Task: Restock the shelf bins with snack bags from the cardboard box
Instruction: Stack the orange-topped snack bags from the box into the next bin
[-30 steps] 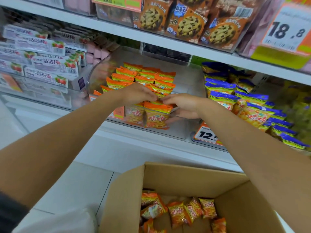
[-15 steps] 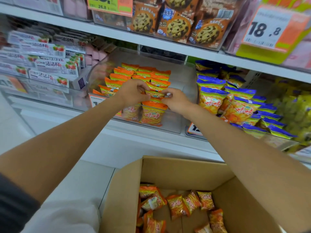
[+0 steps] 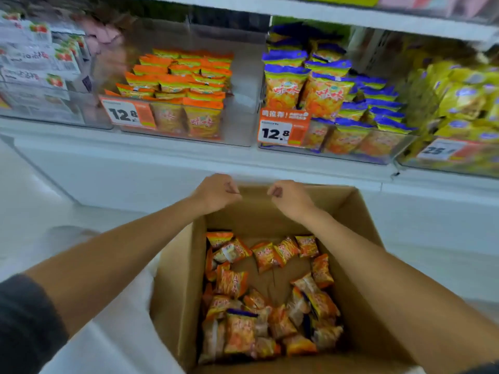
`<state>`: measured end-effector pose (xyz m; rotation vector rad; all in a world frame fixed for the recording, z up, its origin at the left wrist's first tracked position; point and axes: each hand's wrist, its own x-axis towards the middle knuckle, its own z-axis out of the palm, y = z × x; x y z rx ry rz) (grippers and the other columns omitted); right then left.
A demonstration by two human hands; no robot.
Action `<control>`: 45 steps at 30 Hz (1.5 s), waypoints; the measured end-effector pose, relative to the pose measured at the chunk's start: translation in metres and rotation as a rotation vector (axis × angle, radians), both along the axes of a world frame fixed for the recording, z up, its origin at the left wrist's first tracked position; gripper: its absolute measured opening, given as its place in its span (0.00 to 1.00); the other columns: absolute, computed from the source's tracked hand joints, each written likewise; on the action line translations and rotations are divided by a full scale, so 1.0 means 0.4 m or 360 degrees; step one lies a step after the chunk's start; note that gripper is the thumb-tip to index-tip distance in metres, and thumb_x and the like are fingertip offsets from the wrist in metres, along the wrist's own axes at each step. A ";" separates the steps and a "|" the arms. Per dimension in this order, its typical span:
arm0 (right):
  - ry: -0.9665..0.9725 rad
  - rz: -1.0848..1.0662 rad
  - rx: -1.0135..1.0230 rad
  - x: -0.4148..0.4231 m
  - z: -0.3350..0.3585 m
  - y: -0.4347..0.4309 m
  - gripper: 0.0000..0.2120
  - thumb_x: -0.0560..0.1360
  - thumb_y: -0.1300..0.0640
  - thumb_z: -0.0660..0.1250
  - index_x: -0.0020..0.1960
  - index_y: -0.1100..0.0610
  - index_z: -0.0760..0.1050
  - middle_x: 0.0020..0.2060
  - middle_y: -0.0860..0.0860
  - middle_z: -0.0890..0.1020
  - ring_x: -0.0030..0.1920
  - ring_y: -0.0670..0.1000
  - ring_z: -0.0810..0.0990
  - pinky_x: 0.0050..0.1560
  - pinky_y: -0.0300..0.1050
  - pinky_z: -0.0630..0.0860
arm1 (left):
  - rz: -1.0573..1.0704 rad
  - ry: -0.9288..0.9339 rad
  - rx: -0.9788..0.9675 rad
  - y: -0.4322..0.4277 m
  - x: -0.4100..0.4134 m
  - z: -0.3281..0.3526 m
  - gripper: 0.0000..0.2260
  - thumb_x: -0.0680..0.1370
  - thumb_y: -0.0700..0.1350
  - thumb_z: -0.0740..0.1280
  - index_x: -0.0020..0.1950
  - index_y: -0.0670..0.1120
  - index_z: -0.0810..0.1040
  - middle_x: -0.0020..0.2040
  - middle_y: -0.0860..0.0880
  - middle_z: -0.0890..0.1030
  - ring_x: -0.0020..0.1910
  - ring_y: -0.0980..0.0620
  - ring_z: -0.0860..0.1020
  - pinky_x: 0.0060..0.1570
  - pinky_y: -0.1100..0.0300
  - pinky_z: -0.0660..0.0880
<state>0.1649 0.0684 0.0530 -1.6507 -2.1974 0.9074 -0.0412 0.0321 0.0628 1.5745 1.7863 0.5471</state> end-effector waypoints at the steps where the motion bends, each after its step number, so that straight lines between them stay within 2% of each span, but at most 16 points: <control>1: -0.0049 -0.0004 -0.0075 0.039 -0.042 -0.011 0.10 0.77 0.64 0.63 0.53 0.55 0.80 0.47 0.47 0.77 0.48 0.46 0.76 0.47 0.34 0.71 | -0.0022 0.0008 -0.0064 -0.012 0.019 -0.044 0.05 0.75 0.46 0.72 0.47 0.46 0.81 0.41 0.56 0.78 0.42 0.60 0.76 0.45 0.63 0.73; 3: -0.0146 -0.0021 -0.0245 0.113 -0.134 -0.022 0.11 0.77 0.63 0.64 0.56 0.55 0.80 0.49 0.47 0.78 0.52 0.47 0.76 0.53 0.39 0.73 | -0.0056 0.0037 -0.0195 -0.026 0.053 -0.132 0.04 0.76 0.47 0.72 0.47 0.47 0.80 0.42 0.56 0.78 0.43 0.59 0.76 0.46 0.63 0.71; 6: -0.0235 -0.0077 -0.0528 0.208 -0.282 -0.040 0.09 0.77 0.63 0.66 0.54 0.55 0.80 0.51 0.50 0.80 0.51 0.49 0.79 0.49 0.43 0.76 | -0.0038 0.0072 -0.0370 -0.035 0.095 -0.259 0.06 0.76 0.45 0.72 0.51 0.46 0.80 0.44 0.52 0.78 0.46 0.54 0.77 0.43 0.63 0.72; 10: -0.0071 -0.0216 -0.0811 0.281 -0.463 -0.069 0.09 0.76 0.70 0.64 0.50 0.60 0.79 0.52 0.55 0.80 0.58 0.54 0.78 0.59 0.43 0.73 | 0.0117 -0.0115 -0.0632 -0.040 0.147 -0.396 0.04 0.77 0.38 0.71 0.50 0.41 0.78 0.42 0.47 0.77 0.44 0.50 0.76 0.39 0.63 0.74; 14: -0.0114 -0.0189 -0.0792 0.259 -0.573 -0.039 0.14 0.76 0.67 0.65 0.60 0.58 0.78 0.65 0.55 0.76 0.65 0.54 0.74 0.63 0.43 0.71 | 0.0266 -0.0273 -0.0763 -0.051 0.182 -0.468 0.04 0.77 0.37 0.70 0.44 0.45 0.78 0.44 0.45 0.77 0.50 0.45 0.77 0.53 0.49 0.76; 18: -0.0191 -0.0191 -0.0608 0.211 -0.647 0.012 0.30 0.78 0.61 0.65 0.77 0.58 0.58 0.76 0.56 0.60 0.76 0.57 0.59 0.74 0.48 0.60 | 0.0338 -0.0289 -0.0811 -0.060 0.179 -0.513 0.03 0.77 0.39 0.71 0.49 0.43 0.79 0.53 0.43 0.79 0.55 0.46 0.78 0.59 0.53 0.75; 21: -0.0472 -0.0014 -0.0563 0.205 -0.696 0.031 0.39 0.78 0.62 0.65 0.80 0.51 0.44 0.79 0.53 0.50 0.78 0.59 0.50 0.76 0.54 0.55 | 0.0390 -0.0321 -0.0844 -0.060 0.169 -0.524 0.04 0.77 0.38 0.70 0.52 0.41 0.78 0.50 0.44 0.79 0.52 0.47 0.77 0.56 0.56 0.74; 24: -0.0886 0.0335 -0.0401 0.209 -0.708 0.023 0.40 0.74 0.61 0.68 0.79 0.48 0.52 0.76 0.54 0.57 0.76 0.60 0.53 0.74 0.54 0.55 | 0.0420 -0.0318 -0.0867 -0.057 0.167 -0.523 0.06 0.78 0.39 0.69 0.54 0.41 0.78 0.47 0.45 0.79 0.48 0.49 0.77 0.51 0.57 0.74; 28: -0.1196 0.0491 -0.0141 0.227 -0.691 0.000 0.22 0.73 0.52 0.70 0.67 0.52 0.75 0.72 0.56 0.65 0.73 0.59 0.59 0.73 0.53 0.56 | 0.0444 -0.0343 -0.0896 -0.064 0.172 -0.524 0.08 0.78 0.40 0.69 0.57 0.41 0.79 0.47 0.44 0.80 0.47 0.49 0.78 0.50 0.56 0.75; 30: -0.1019 0.0289 -0.0215 0.239 -0.670 -0.007 0.24 0.72 0.47 0.71 0.65 0.54 0.74 0.68 0.56 0.70 0.71 0.58 0.64 0.70 0.51 0.61 | 0.0484 -0.0368 -0.0906 -0.068 0.179 -0.520 0.08 0.79 0.41 0.68 0.57 0.41 0.79 0.50 0.43 0.81 0.49 0.48 0.79 0.53 0.53 0.76; 32: -0.0429 -0.0206 -0.0527 0.250 -0.628 -0.007 0.26 0.71 0.47 0.74 0.63 0.57 0.72 0.57 0.54 0.77 0.62 0.55 0.74 0.61 0.48 0.70 | 0.0557 -0.0474 -0.0916 -0.074 0.188 -0.510 0.06 0.80 0.41 0.67 0.56 0.43 0.78 0.55 0.43 0.80 0.50 0.49 0.79 0.54 0.54 0.76; 34: 0.0160 -0.0530 -0.0923 0.253 -0.585 -0.012 0.31 0.70 0.47 0.76 0.65 0.57 0.67 0.56 0.51 0.74 0.59 0.52 0.74 0.59 0.47 0.72 | 0.0580 -0.0697 -0.0960 -0.079 0.200 -0.497 0.11 0.80 0.46 0.67 0.60 0.44 0.76 0.61 0.46 0.78 0.56 0.50 0.78 0.57 0.55 0.75; 36: 0.0501 -0.0553 -0.1179 0.247 -0.538 -0.029 0.36 0.68 0.46 0.77 0.68 0.56 0.65 0.60 0.50 0.72 0.61 0.51 0.73 0.64 0.49 0.72 | 0.0593 -0.1027 -0.1093 -0.079 0.220 -0.473 0.21 0.78 0.53 0.68 0.66 0.45 0.72 0.63 0.51 0.75 0.62 0.51 0.74 0.65 0.53 0.72; 38: 0.0732 -0.0425 -0.1354 0.237 -0.500 -0.052 0.36 0.68 0.50 0.77 0.69 0.57 0.65 0.63 0.51 0.74 0.62 0.52 0.76 0.66 0.50 0.72 | 0.0593 -0.1285 -0.1243 -0.077 0.240 -0.456 0.21 0.76 0.54 0.69 0.65 0.47 0.72 0.62 0.52 0.76 0.63 0.51 0.74 0.66 0.50 0.71; 42: 0.0961 -0.0310 -0.1474 0.224 -0.463 -0.060 0.18 0.75 0.62 0.69 0.64 0.60 0.72 0.60 0.55 0.78 0.61 0.52 0.78 0.64 0.47 0.74 | 0.0815 -0.1311 -0.1084 -0.080 0.248 -0.464 0.18 0.78 0.42 0.69 0.67 0.44 0.70 0.61 0.45 0.80 0.56 0.48 0.80 0.53 0.52 0.78; 45: 0.0636 -0.0434 -0.1198 0.224 -0.506 -0.027 0.14 0.75 0.63 0.69 0.60 0.55 0.74 0.60 0.53 0.78 0.63 0.52 0.76 0.64 0.47 0.73 | 0.1020 -0.1064 -0.0892 -0.097 0.209 -0.499 0.17 0.79 0.40 0.67 0.67 0.47 0.70 0.61 0.46 0.79 0.55 0.48 0.79 0.48 0.52 0.78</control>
